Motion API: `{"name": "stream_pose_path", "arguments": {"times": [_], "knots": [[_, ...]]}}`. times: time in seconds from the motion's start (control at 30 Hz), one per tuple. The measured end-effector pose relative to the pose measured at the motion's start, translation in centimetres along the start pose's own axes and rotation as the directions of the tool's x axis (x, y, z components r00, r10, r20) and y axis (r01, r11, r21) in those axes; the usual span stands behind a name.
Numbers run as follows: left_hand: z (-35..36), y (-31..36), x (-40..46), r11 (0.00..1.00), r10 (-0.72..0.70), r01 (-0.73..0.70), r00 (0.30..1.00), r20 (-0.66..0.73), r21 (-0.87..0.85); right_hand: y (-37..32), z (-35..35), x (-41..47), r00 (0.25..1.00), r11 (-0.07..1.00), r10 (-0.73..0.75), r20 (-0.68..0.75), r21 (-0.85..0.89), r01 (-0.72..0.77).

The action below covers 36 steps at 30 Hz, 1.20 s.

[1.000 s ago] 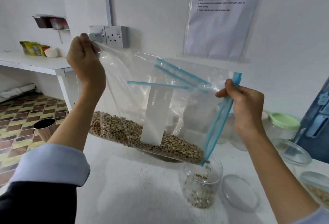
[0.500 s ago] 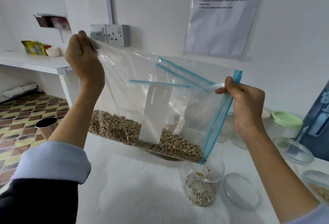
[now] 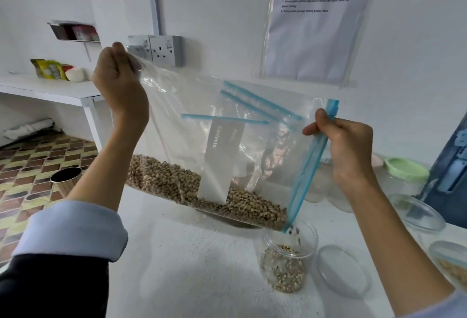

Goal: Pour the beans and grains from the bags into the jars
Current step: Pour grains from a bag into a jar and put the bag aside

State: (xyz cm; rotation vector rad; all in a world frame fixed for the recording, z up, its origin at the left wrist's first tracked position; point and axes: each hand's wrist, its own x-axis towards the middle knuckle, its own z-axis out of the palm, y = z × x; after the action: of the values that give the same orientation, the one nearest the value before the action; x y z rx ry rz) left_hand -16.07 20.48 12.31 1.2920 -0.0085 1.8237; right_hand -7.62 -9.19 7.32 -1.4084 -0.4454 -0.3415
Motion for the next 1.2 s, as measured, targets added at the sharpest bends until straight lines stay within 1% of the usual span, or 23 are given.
{"name": "stream_pose_path", "arguments": {"times": [0.1,0.2,0.3,0.4,0.47,0.6,0.7,0.8,0.87,0.97,1.03,1.07,1.2], "knots": [[-0.01,0.01,-0.02,1.0,-0.003,0.002,1.0,-0.003,-0.012,0.0,-0.24,0.09,0.999,1.0,0.003,-0.047,0.021,-0.002],[0.0,-0.16,-0.06,1.0,-0.011,0.011,1.0,0.001,-0.004,-0.25,-0.26,0.0,1.0,1.0,0.02,-0.004,-0.003,-0.02],[0.02,-0.04,-0.04,1.0,-0.003,0.003,1.0,0.003,0.022,-0.24,-0.49,0.0,0.999,1.0,0.012,-0.041,0.012,-0.012],[-0.09,-0.1,-0.11,0.999,0.021,-0.022,1.0,0.01,0.04,-0.21,-0.52,-0.1,0.999,0.999,0.034,-0.027,0.0,-0.034],[-0.08,-0.08,-0.11,0.998,0.026,-0.026,1.0,0.016,0.053,-0.2,-0.65,-0.16,0.998,0.999,0.034,-0.061,0.013,-0.033],[-0.35,-0.14,-0.04,0.997,0.029,-0.03,1.0,0.012,0.076,-0.49,-0.48,-0.4,0.998,0.998,0.055,-0.021,-0.004,-0.055],[-0.32,-0.08,0.07,0.997,0.031,-0.031,1.0,0.004,0.073,-0.32,-0.26,-0.44,0.996,0.999,0.052,-0.067,0.012,-0.052],[-0.29,-0.23,0.25,0.994,0.036,-0.038,0.999,0.015,0.099,-0.01,-0.06,-0.39,0.995,0.997,0.071,-0.069,-0.005,-0.072],[-0.36,-0.26,0.31,0.995,0.038,-0.04,0.999,0.016,0.09,-0.03,-0.2,-0.33,0.995,0.998,0.056,-0.081,0.003,-0.056],[-0.43,0.07,0.25,0.994,0.043,-0.044,0.999,0.015,0.101,-0.38,-0.32,-0.18,0.998,0.998,0.056,-0.017,-0.034,-0.056],[-0.39,0.33,0.23,0.994,0.034,-0.034,0.999,0.01,0.101,-0.5,-0.38,-0.06,0.998,0.998,0.059,-0.03,-0.027,-0.06],[-0.41,0.36,0.22,0.996,0.026,-0.027,1.0,0.013,0.089,-0.53,-0.43,0.0,0.998,0.998,0.051,-0.039,-0.022,-0.052],[-0.22,0.54,-0.13,0.999,0.027,-0.028,0.999,0.032,0.033,-0.65,-0.37,-0.22,0.998,0.997,0.064,0.022,-0.046,-0.063]]}}
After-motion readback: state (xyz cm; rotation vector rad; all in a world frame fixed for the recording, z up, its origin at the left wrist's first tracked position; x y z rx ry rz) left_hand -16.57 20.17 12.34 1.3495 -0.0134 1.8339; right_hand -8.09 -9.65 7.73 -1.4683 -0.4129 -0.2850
